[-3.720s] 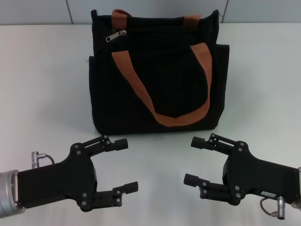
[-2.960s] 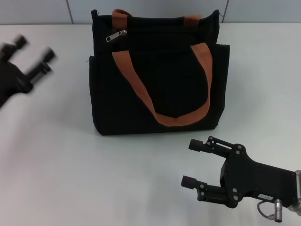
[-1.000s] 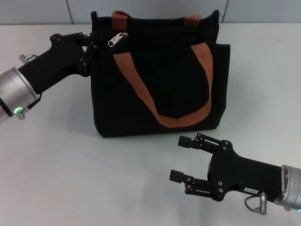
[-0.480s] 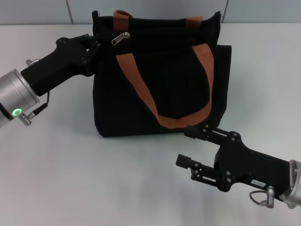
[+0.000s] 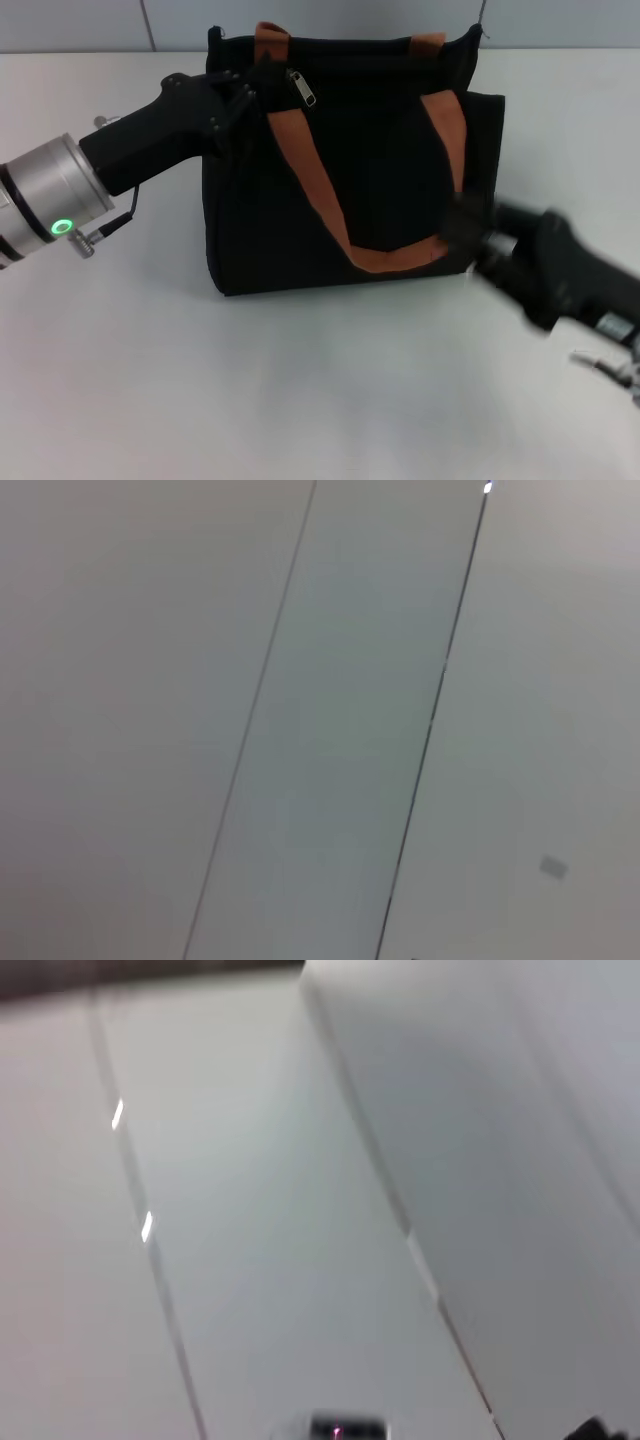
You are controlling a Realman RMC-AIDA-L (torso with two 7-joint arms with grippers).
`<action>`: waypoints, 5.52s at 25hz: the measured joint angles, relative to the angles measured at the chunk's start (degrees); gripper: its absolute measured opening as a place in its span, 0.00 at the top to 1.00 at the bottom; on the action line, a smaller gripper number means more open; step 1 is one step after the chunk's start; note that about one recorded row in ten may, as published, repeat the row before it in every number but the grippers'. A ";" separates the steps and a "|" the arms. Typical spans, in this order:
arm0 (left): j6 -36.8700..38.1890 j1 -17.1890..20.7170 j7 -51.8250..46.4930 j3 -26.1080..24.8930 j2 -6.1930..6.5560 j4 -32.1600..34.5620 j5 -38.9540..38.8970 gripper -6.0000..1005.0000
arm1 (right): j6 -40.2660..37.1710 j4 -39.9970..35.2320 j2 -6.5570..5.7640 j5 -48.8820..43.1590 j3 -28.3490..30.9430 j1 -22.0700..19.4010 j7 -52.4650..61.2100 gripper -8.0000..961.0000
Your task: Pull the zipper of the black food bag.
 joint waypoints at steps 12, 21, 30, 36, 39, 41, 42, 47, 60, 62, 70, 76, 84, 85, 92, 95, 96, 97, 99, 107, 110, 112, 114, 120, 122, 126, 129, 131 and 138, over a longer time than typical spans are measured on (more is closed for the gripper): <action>1.14 -3.17 0.45 1.47 0.00 0.21 -0.14 0.96 | 4.40 -1.25 0.41 5.28 -0.04 4.14 10.47 0.71; 0.72 -5.26 0.58 2.97 0.01 0.57 -0.15 0.96 | 9.05 -2.83 0.43 7.70 1.24 4.73 5.82 0.71; 0.63 -6.03 1.81 2.98 0.01 0.43 -0.23 0.95 | 13.19 -3.15 0.40 7.88 2.88 6.73 5.38 0.71; -0.07 -6.84 3.63 2.97 0.00 0.00 -0.37 0.95 | 17.47 -3.21 0.34 8.91 2.82 8.69 5.80 0.71; -0.50 -6.88 3.65 2.99 0.00 -0.05 -1.62 0.95 | 19.77 -3.32 0.29 8.94 2.40 10.17 5.91 0.71; -0.59 -6.91 3.66 2.99 0.00 0.09 -2.11 0.95 | 21.01 -3.34 0.28 8.91 2.27 11.01 6.37 0.71; -0.60 -7.13 3.67 2.99 0.00 0.36 -2.13 0.95 | 21.97 -3.34 0.28 8.81 2.25 11.65 7.43 0.71; -0.61 -7.97 4.43 3.07 0.00 0.42 -2.14 0.95 | 23.45 -3.84 0.18 8.55 1.77 12.50 13.78 0.71; -0.87 -8.49 5.23 3.07 0.01 0.44 -2.10 0.94 | 22.41 -6.07 0.04 8.41 -1.78 11.20 19.06 0.71; -0.87 -8.49 5.23 3.07 0.00 0.44 -2.10 0.94 | 22.54 -6.07 -0.03 8.40 -1.77 11.18 19.69 0.71; -0.76 -8.48 5.23 3.07 0.01 0.36 -2.14 0.94 | 22.34 -6.68 -0.11 8.37 -3.52 11.33 22.67 0.71; -0.74 -8.48 5.23 3.07 0.00 0.22 -2.21 0.94 | 24.14 -8.04 -0.07 8.36 -4.67 11.31 25.29 0.71; -0.77 -8.48 6.07 3.06 0.01 0.03 -2.40 0.93 | 21.66 -8.45 -0.02 8.35 -5.51 11.22 25.44 0.71; -0.77 -8.48 6.08 3.06 0.01 0.02 -2.40 0.93 | 21.61 -8.53 -0.01 8.35 -5.57 11.17 25.44 0.71; -0.85 -8.49 6.11 3.07 0.01 0.03 -2.40 0.93 | 23.93 -8.66 0.00 8.48 -5.24 11.09 25.54 0.71; -0.74 -8.51 6.11 3.07 0.01 0.02 -2.39 0.93 | 24.85 -8.69 -0.01 8.56 -5.20 10.78 26.65 0.71; -0.74 -8.51 6.11 3.07 0.01 0.02 -2.39 0.93 | 24.85 -8.69 -0.01 8.56 -5.20 10.78 26.65 0.71; -0.54 -8.51 6.11 3.07 0.01 0.00 -2.37 0.93 | 24.83 -8.88 -0.04 8.45 -5.36 10.63 27.73 0.71; -0.48 -8.52 6.11 3.07 0.01 0.00 -2.36 0.93 | 24.72 -8.99 -0.07 8.40 -5.49 10.64 28.10 0.71; -0.45 -8.80 6.11 3.73 0.01 0.12 -2.32 0.92 | 23.67 -11.49 -0.18 8.35 -6.07 10.55 31.16 0.71; -0.47 -8.84 6.11 3.75 0.01 0.03 -2.31 0.92 | 24.09 -11.46 -0.18 8.35 -6.08 10.55 31.24 0.71; -0.46 -8.84 6.11 3.76 0.01 0.00 -2.29 0.92 | 24.97 -11.23 -0.18 8.13 -6.08 10.68 31.42 0.71; -0.50 -8.84 6.11 3.77 0.01 -0.01 -2.27 0.92 | 25.01 -11.22 -0.18 7.96 -6.08 10.69 31.42 0.71; -0.64 -8.84 6.11 3.78 0.00 -0.02 -2.26 0.92 | 25.59 -11.22 -0.19 7.19 -6.07 10.95 31.44 0.71; -0.67 -8.83 6.11 3.78 0.00 -0.01 -2.26 0.92 | 25.92 -11.22 -0.18 6.92 -6.08 11.07 31.45 0.71; -0.74 -8.83 6.11 3.77 0.00 0.03 -2.26 0.92 | 25.83 -11.22 -0.16 6.88 -6.08 11.08 31.47 0.72; -0.77 -8.83 6.11 3.77 0.00 0.02 -2.28 0.91 | 25.66 -11.37 -0.14 6.84 -6.10 11.10 31.47 0.73; -0.77 -8.83 6.11 3.77 0.00 0.01 -2.28 0.91 | 25.93 -11.66 -0.10 6.35 -6.16 11.11 30.92 0.74; -0.79 -8.83 6.11 3.77 0.00 0.05 -2.28 0.91 | 27.91 -11.90 -0.09 5.39 -6.26 11.79 30.66 0.86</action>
